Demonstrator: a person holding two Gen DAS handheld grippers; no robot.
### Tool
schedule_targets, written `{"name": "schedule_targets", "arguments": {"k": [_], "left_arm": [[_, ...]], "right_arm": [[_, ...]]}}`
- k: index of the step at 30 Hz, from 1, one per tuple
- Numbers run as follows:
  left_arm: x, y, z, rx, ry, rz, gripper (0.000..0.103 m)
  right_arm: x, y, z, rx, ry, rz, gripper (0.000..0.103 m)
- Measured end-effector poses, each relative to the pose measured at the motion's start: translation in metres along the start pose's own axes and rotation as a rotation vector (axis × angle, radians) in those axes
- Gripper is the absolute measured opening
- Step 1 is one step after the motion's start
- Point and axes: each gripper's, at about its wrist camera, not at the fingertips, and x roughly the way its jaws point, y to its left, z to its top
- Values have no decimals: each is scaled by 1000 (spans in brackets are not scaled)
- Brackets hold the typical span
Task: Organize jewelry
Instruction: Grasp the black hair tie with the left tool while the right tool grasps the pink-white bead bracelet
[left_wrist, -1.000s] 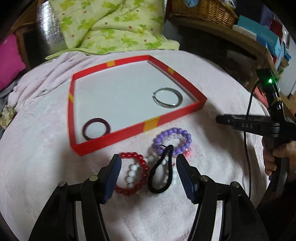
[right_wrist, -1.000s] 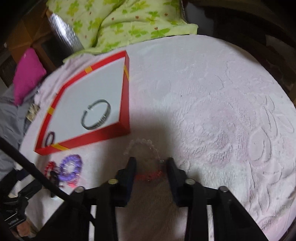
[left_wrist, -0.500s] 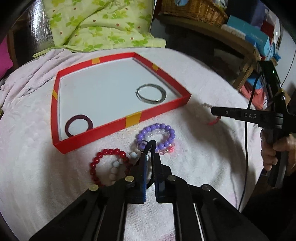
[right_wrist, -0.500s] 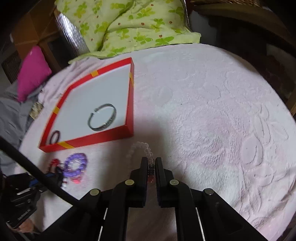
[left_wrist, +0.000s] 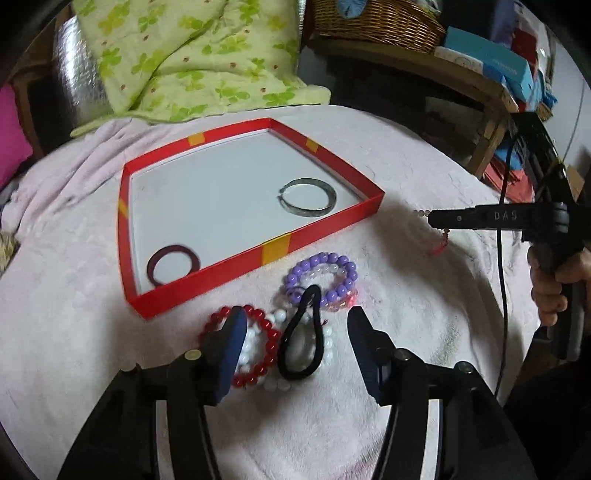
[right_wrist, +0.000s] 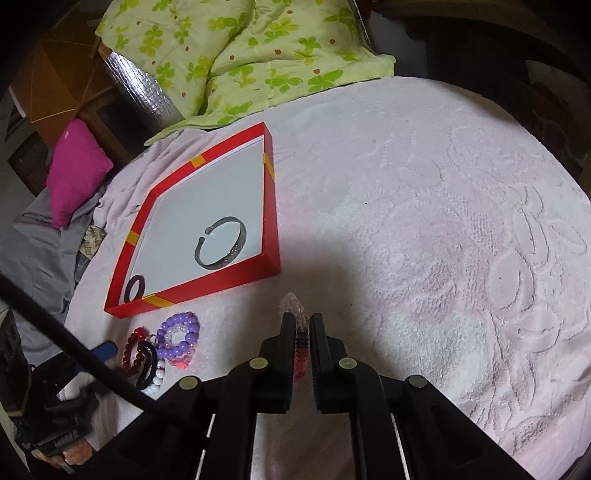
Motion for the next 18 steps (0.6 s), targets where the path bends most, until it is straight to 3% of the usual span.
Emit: {"name": "schedule_targets", "arguments": {"k": [6,11,18], "left_arm": [[19,-4,5,-5,26,3,57],[26,-7,4,-15,42,-45,11],[21,3,1,-41,45,-89,5]], "right_arm": [[3,-16,1,42,34,1,9],[4,-21,1,66,56,19,9],[14,-14,1,42,82,-27,12]]}}
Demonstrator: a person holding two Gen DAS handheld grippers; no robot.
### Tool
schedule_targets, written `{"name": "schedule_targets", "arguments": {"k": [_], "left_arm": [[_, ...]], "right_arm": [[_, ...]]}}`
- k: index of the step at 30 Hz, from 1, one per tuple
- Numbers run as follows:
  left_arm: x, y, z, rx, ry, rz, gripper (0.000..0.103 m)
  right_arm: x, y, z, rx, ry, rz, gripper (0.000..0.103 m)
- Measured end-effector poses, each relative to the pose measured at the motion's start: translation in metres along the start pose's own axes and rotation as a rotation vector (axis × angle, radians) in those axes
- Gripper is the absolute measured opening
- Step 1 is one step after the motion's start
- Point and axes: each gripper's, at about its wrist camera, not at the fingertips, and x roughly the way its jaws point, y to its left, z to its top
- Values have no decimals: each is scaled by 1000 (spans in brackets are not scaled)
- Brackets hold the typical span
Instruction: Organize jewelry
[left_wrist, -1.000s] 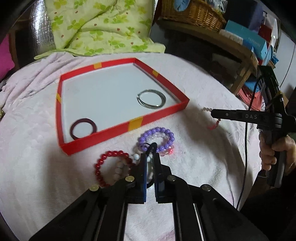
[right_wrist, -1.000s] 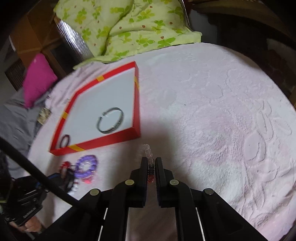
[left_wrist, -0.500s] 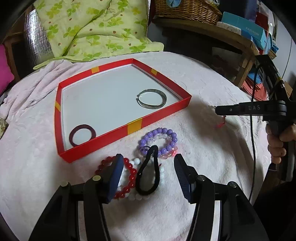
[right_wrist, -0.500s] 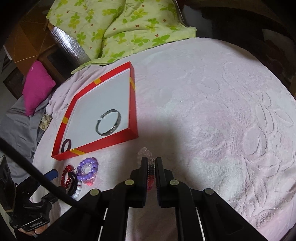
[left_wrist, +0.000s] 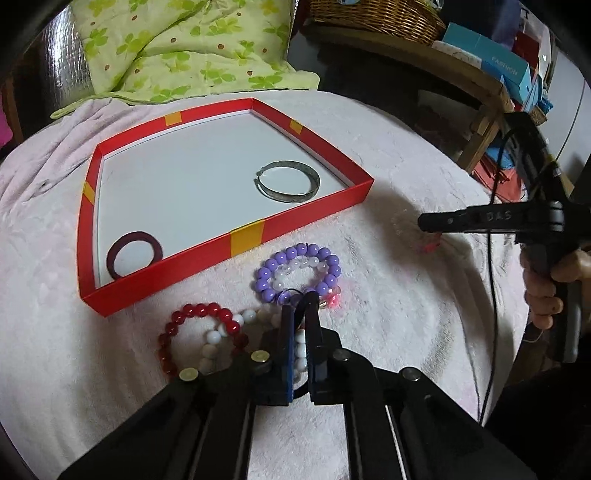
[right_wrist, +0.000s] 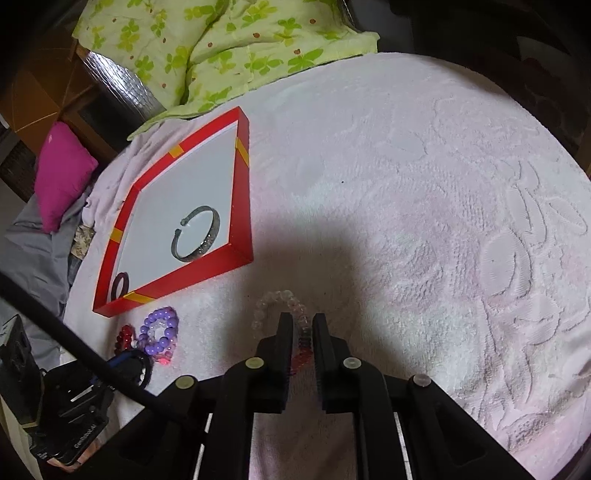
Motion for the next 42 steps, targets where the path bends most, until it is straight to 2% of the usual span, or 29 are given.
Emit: {"name": "schedule_targets", "arguments": {"k": [5,9,13,15,17,19,22,25,26,28,29,36,42], "left_arm": [[-19,7,-3,-11,-35,-15,4],[-29,13,-4,-7,-62,7,4],[-28,3,-7,51,-48,-18,5],[-25,-5,-8,95,-32,-23,12],[-18,-11,-9,113,-16,10,42],[-12,-12,-7,106,-20,42,47],[-8,-10,-3,87,-25,25,47],[0,-11,0,75,-10,16,44],[3,-11,1,72,-5,16,31],[8,-12,3,69,5,9,13],[9,-12,3,67,5,7,10],[-3,-6,5,33,-21,-41,5],[-31,9,10,-31,-101,-86,4]], "right_arm": [[-2,9,-1,-36,-29,11,12],[-6,19,-3,-64,-50,13,12],[-3,23,-3,-59,-43,7,12],[-1,24,-2,-61,-37,0,12],[1,22,-3,-62,-30,-1,12],[3,23,-4,-63,-24,-6,12],[3,23,-5,-67,-23,-10,12],[3,23,-5,-72,-23,-8,12],[3,24,-6,-72,-22,-8,12],[3,24,-6,-71,-23,-8,12],[2,22,-6,-70,-25,-7,12],[-5,20,-4,-63,-40,26,12],[-17,23,-4,-55,-73,111,12]]}}
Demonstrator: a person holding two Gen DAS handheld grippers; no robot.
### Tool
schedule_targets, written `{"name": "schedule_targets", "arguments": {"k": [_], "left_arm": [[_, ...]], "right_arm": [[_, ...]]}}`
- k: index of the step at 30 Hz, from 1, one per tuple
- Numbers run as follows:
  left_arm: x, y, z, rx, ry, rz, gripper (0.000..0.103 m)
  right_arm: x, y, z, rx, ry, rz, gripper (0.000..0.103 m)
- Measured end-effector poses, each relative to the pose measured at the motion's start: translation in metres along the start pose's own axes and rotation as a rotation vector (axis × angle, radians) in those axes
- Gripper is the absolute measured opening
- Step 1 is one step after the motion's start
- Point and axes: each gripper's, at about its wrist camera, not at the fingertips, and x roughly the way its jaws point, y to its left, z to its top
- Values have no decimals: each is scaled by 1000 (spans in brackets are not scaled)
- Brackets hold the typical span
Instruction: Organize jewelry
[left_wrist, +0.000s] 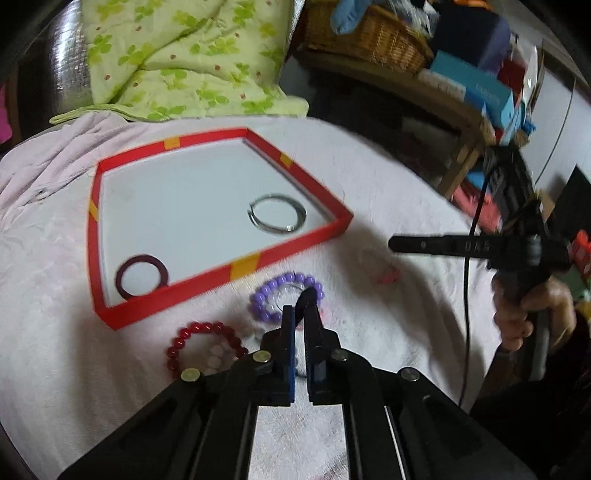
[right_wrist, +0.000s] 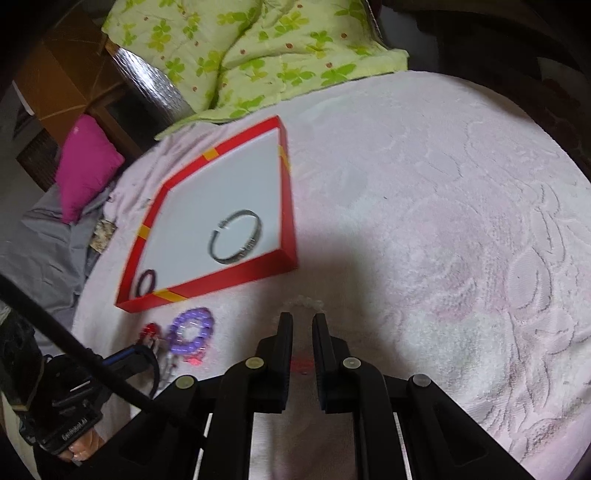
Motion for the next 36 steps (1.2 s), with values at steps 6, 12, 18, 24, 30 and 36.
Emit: {"name": "schedule_targets", "arguments": {"k": [6,12,18,24,30,36], "left_arm": [[-19,11,6,-49,-58,23,4],[-21,18,6,-70,-74,57,4],[-15,31,6,-104,-53,104,4],[-2,35,5,-155,1,60,15],[10,6,10,-108,-3,12,53],[34,-14,9,-61,42,87,60]], "right_arm": [[-5,-1,3,53,-19,91,12],[-4,4,4,-56,-41,-148,19],[17,23,-6,-154,43,-131,73],[39,39,-18,-295,47,-259,13],[28,32,-14,-257,16,-254,8],[33,28,-14,-245,53,-241,8]]}}
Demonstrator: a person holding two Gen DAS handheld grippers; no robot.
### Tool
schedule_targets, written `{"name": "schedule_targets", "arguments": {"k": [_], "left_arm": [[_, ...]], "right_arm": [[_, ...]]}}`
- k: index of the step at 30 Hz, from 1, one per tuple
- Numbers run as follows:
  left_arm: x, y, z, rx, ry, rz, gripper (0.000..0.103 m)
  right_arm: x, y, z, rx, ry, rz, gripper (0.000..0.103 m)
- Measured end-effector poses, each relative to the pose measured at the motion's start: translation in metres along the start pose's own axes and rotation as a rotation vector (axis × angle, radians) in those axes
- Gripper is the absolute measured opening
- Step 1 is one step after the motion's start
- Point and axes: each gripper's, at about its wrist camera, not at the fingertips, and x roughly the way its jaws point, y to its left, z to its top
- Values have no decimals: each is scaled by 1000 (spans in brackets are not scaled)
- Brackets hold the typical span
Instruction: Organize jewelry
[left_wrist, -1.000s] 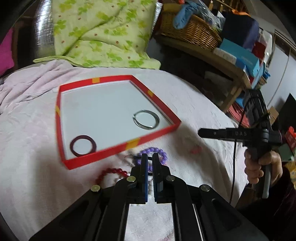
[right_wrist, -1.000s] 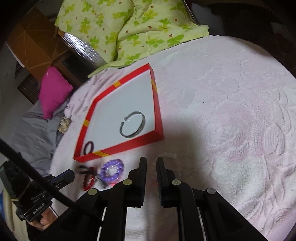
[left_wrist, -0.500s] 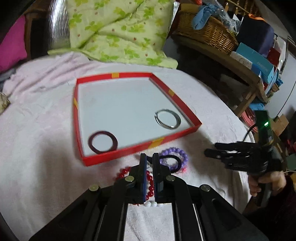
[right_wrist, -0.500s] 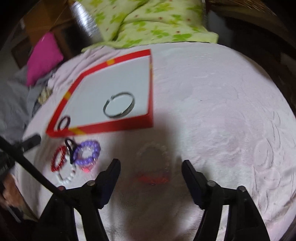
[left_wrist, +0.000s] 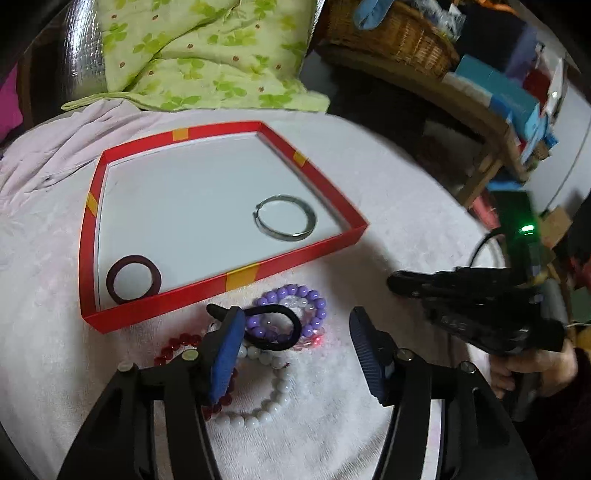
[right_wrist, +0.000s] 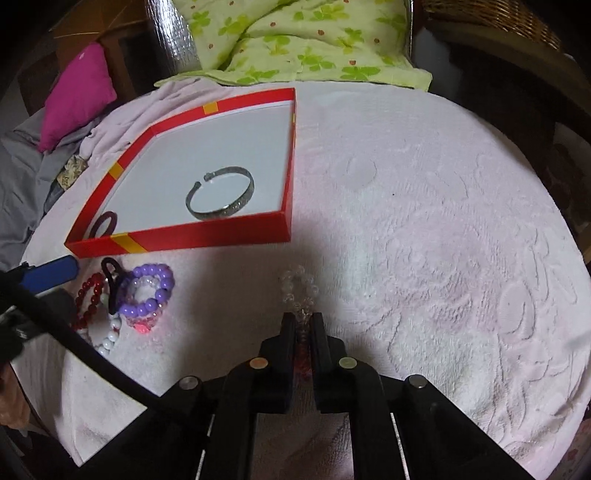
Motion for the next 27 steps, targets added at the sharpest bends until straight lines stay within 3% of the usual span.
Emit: {"name": "schedule_targets", "arguments": {"k": [1,3,5,8,17,27], "left_arm": [[4,-1,0,-1,3,11,59],[10,-2,0,0,21,23,44],[16,0,-1,-4,43,27,17],[22,3,-3,-8,67,51,7],[-21,21,-2,-33,-42,18,5],[-70,56,14,-144,-213,-91,5]], "right_arm": [[0,0,-1,-1,1,0,8],[0,1,0,-4,2,-1,8],[1,1,-1,-6,2,-1,8],[-1,1,-1,-3,-3,0,8],[-31,-1,4,31,-113,66,8],[-58,0,15,125,-246,217,8]]}}
